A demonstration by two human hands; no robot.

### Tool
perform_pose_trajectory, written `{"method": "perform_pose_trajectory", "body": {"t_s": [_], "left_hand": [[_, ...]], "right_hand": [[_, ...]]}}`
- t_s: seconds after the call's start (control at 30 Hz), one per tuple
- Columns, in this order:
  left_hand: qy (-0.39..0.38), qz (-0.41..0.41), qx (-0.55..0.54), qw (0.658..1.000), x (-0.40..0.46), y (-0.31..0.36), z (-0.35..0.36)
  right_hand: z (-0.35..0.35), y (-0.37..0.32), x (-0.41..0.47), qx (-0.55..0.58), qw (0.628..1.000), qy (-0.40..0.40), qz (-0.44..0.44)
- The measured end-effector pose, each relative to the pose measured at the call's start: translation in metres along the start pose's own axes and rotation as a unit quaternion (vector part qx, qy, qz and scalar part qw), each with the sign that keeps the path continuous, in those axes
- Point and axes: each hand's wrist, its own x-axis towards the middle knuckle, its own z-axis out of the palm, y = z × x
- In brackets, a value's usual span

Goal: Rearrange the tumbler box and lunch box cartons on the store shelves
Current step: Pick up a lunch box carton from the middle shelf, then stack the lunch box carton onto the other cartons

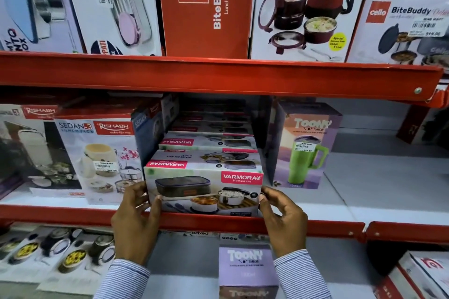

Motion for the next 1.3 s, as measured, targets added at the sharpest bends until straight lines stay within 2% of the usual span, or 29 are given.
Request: {"method": "perform_pose_trajectory", "body": {"t_s": [0.17, 0.3, 0.37, 0.43, 0.5, 0.6, 0.7, 0.8, 1.0, 1.1, 1.3], "left_hand": [[0.038, 0.006, -0.027, 0.999, -0.007, -0.005, -0.003], [0.084, 0.006, -0.077, 0.993, -0.037, -0.032, -0.004], [0.022, -0.026, -0.101, 0.994, -0.066, -0.047, 0.003], [-0.093, -0.078, -0.084, 0.989, -0.099, -0.067, 0.018], [-0.218, -0.126, -0.069, 0.965, -0.126, -0.083, 0.037], [-0.365, -0.192, -0.049, 0.91, -0.152, -0.095, 0.066], [-0.428, -0.219, -0.053, 0.875, -0.163, -0.1, 0.093], [-0.422, -0.203, -0.07, 0.881, -0.167, -0.095, 0.109], [-0.342, -0.125, -0.099, 0.926, -0.184, -0.068, 0.08], [-0.307, -0.064, -0.1, 0.944, -0.187, -0.046, 0.045], [-0.207, 0.062, -0.135, 0.967, -0.143, 0.038, 0.008]], "right_hand": [[-0.009, -0.002, -0.003, 0.022, 1.0, -0.012, -0.01], [-0.041, 0.022, -0.023, 0.045, 0.997, 0.056, -0.04], [-0.06, 0.044, -0.04, 0.04, 0.995, 0.086, -0.035], [-0.075, 0.077, -0.057, -0.018, 0.998, 0.056, 0.006], [-0.081, 0.112, -0.07, -0.073, 0.992, -0.048, 0.09], [-0.078, 0.147, -0.088, -0.1, 0.945, -0.231, 0.209], [-0.065, 0.159, -0.1, -0.088, 0.915, -0.308, 0.245], [-0.054, 0.16, -0.102, -0.038, 0.907, -0.3, 0.294], [-0.077, 0.13, -0.112, -0.025, 0.924, -0.267, 0.274], [-0.1, 0.095, -0.115, -0.018, 0.942, -0.25, 0.224], [-0.124, 0.013, -0.072, 0.041, 0.981, -0.183, 0.051]]}}
